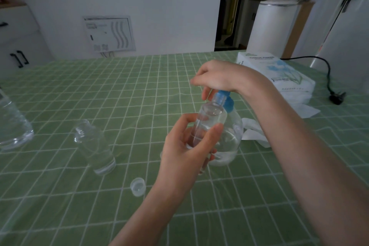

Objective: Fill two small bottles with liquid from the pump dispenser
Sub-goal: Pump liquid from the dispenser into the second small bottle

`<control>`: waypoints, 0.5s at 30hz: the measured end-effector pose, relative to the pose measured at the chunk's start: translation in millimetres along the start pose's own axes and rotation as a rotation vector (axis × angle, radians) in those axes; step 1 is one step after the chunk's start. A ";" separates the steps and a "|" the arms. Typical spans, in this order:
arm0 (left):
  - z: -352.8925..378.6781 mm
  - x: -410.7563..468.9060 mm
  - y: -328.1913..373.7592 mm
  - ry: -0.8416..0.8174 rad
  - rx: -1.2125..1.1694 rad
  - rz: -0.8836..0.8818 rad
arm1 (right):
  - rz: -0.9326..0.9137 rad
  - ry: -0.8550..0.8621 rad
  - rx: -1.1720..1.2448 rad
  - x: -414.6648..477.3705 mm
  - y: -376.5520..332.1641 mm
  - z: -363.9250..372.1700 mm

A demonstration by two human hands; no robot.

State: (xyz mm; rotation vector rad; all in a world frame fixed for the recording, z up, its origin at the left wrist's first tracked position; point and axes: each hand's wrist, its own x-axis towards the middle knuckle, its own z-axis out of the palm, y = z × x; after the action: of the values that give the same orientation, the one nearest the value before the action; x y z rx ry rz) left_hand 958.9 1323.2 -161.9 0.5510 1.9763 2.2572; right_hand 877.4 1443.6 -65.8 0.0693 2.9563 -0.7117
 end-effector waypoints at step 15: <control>-0.5 0.2 -2.3 0.004 0.003 -0.008 | 0.021 -0.012 0.020 2.6 4.6 8.6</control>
State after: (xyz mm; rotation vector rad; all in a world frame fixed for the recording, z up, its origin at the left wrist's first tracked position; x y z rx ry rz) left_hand 958.1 1323.2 -164.1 0.5384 1.9807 2.2528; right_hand 875.9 1443.8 -75.8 0.0975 2.9329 -0.7366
